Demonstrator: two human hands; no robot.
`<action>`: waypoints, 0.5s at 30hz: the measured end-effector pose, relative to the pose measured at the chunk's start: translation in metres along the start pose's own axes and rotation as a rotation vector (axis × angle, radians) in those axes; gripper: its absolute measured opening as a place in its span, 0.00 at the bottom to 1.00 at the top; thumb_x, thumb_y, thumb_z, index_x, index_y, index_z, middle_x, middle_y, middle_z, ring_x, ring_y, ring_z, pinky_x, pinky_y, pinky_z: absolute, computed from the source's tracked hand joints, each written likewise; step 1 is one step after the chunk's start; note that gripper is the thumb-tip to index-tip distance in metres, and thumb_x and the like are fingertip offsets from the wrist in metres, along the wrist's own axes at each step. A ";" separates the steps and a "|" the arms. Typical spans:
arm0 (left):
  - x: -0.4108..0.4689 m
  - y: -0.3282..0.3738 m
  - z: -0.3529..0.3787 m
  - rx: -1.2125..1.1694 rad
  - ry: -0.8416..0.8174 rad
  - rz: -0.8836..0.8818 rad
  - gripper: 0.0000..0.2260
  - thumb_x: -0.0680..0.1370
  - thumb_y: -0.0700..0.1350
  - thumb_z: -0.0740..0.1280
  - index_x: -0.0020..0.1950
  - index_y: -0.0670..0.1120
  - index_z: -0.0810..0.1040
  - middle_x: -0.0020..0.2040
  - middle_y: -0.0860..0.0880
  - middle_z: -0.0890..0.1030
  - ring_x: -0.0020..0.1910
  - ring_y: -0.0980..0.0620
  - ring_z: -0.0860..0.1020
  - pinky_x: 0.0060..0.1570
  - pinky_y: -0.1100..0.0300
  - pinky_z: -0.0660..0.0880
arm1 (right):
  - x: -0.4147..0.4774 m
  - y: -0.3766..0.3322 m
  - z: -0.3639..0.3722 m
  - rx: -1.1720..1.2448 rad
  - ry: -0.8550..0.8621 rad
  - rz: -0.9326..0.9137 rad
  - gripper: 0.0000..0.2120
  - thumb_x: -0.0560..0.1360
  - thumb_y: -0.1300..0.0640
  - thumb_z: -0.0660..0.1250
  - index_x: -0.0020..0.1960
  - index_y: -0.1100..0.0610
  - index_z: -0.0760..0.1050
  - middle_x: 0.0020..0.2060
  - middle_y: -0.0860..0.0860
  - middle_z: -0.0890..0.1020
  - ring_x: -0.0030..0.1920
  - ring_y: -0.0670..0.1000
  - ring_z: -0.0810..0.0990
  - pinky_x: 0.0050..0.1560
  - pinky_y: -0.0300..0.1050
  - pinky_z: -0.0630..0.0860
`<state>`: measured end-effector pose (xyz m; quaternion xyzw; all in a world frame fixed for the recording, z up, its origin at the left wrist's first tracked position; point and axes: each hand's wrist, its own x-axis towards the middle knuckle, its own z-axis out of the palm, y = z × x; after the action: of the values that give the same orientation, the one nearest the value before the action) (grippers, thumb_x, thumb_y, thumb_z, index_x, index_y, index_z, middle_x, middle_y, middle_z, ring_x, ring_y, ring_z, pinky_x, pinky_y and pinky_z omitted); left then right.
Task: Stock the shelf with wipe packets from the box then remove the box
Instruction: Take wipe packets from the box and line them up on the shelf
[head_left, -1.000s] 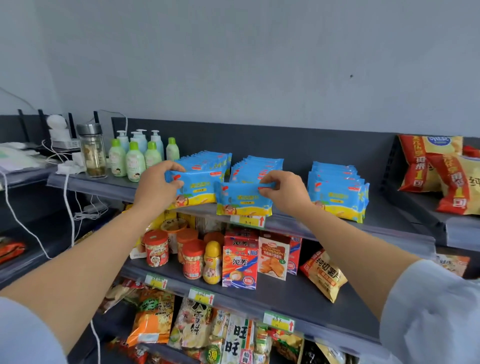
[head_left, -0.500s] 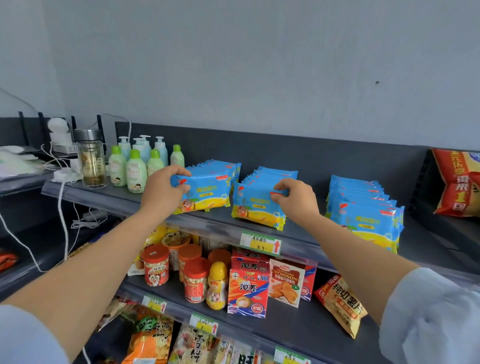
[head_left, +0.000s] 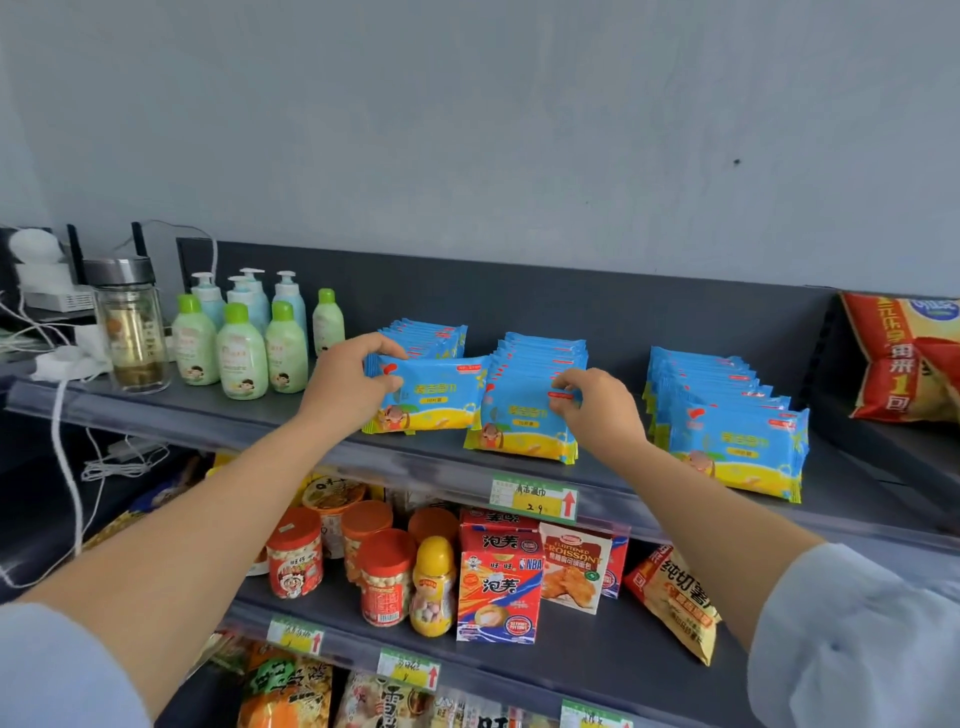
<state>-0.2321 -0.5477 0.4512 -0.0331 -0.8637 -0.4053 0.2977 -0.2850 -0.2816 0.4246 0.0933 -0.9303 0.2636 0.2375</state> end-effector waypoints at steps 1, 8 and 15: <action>0.001 -0.001 0.000 -0.010 -0.016 0.008 0.10 0.75 0.37 0.70 0.48 0.52 0.77 0.55 0.53 0.76 0.40 0.56 0.74 0.37 0.61 0.71 | 0.000 0.000 0.001 -0.010 0.007 0.004 0.14 0.78 0.54 0.66 0.62 0.54 0.76 0.57 0.52 0.75 0.47 0.49 0.74 0.45 0.41 0.71; 0.005 -0.010 0.004 -0.035 -0.102 0.017 0.10 0.74 0.37 0.71 0.49 0.51 0.79 0.55 0.57 0.75 0.52 0.55 0.74 0.48 0.57 0.72 | -0.002 -0.001 0.004 -0.037 0.031 0.016 0.21 0.78 0.53 0.66 0.69 0.54 0.69 0.61 0.52 0.71 0.49 0.47 0.73 0.45 0.40 0.73; 0.010 -0.008 0.009 -0.048 -0.134 0.039 0.10 0.74 0.37 0.71 0.48 0.52 0.79 0.55 0.56 0.76 0.53 0.54 0.74 0.51 0.57 0.72 | -0.009 0.002 -0.001 -0.147 -0.014 -0.012 0.29 0.73 0.50 0.71 0.71 0.52 0.67 0.63 0.49 0.69 0.53 0.48 0.74 0.48 0.43 0.78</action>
<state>-0.2465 -0.5485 0.4468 -0.0843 -0.8709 -0.4170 0.2460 -0.2768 -0.2787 0.4201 0.0829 -0.9482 0.1923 0.2387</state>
